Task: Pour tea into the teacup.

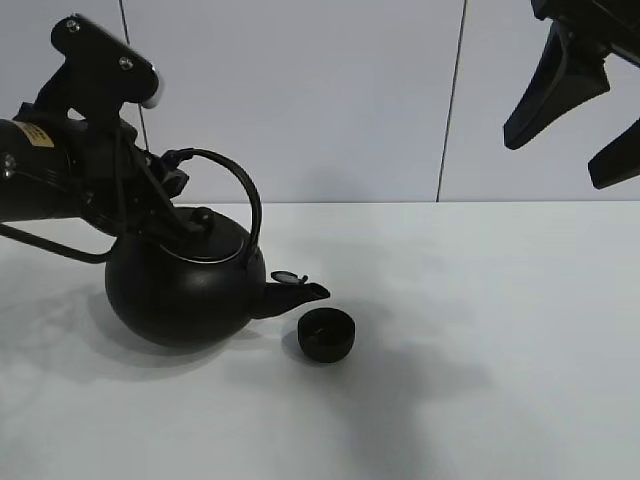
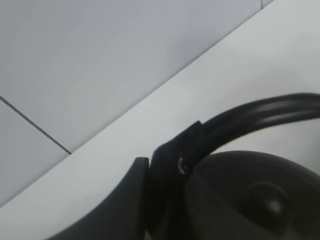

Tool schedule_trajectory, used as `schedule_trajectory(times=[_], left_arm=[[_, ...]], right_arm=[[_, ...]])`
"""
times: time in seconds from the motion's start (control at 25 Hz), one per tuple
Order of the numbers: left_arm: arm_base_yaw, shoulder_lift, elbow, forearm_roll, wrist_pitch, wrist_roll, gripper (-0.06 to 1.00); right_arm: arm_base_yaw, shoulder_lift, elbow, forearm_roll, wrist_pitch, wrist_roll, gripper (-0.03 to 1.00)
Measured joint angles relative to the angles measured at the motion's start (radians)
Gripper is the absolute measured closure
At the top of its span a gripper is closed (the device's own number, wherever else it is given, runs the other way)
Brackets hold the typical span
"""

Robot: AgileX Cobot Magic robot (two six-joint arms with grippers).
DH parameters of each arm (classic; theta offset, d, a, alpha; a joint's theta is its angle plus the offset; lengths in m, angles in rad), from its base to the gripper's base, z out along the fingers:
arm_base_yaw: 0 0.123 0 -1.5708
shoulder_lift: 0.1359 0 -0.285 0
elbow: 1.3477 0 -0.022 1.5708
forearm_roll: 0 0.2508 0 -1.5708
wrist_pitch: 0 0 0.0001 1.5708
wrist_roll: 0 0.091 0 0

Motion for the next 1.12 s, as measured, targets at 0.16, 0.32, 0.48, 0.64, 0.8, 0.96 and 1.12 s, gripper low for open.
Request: schedule_trajectory(times=[0.16, 0.32, 0.48, 0.64, 0.8, 0.96, 1.12], left_arm=[[0.000, 0.000, 0.000, 0.000, 0.000, 0.031, 0.84], [0.000, 0.000, 0.000, -0.001, 0.000, 0.048, 0.84], [0.000, 0.000, 0.000, -0.001, 0.000, 0.057, 0.84], [0.000, 0.000, 0.000, -0.001, 0.001, 0.080, 0.84], [0.000, 0.000, 0.000, -0.002, 0.014, 0.083, 0.84], [0.000, 0.000, 0.000, -0.002, 0.030, 0.084, 0.84], [0.000, 0.000, 0.000, -0.002, 0.030, 0.085, 0.84]], right_arm=[[0.000, 0.000, 0.000, 0.000, 0.000, 0.000, 0.48], [0.000, 0.000, 0.000, 0.000, 0.000, 0.000, 0.48], [0.000, 0.000, 0.000, 0.000, 0.000, 0.000, 0.48], [0.000, 0.000, 0.000, 0.001, 0.000, 0.000, 0.48], [0.000, 0.000, 0.000, 0.001, 0.000, 0.000, 0.48], [0.000, 0.000, 0.000, 0.001, 0.000, 0.000, 0.48], [0.000, 0.000, 0.000, 0.001, 0.000, 0.000, 0.48]])
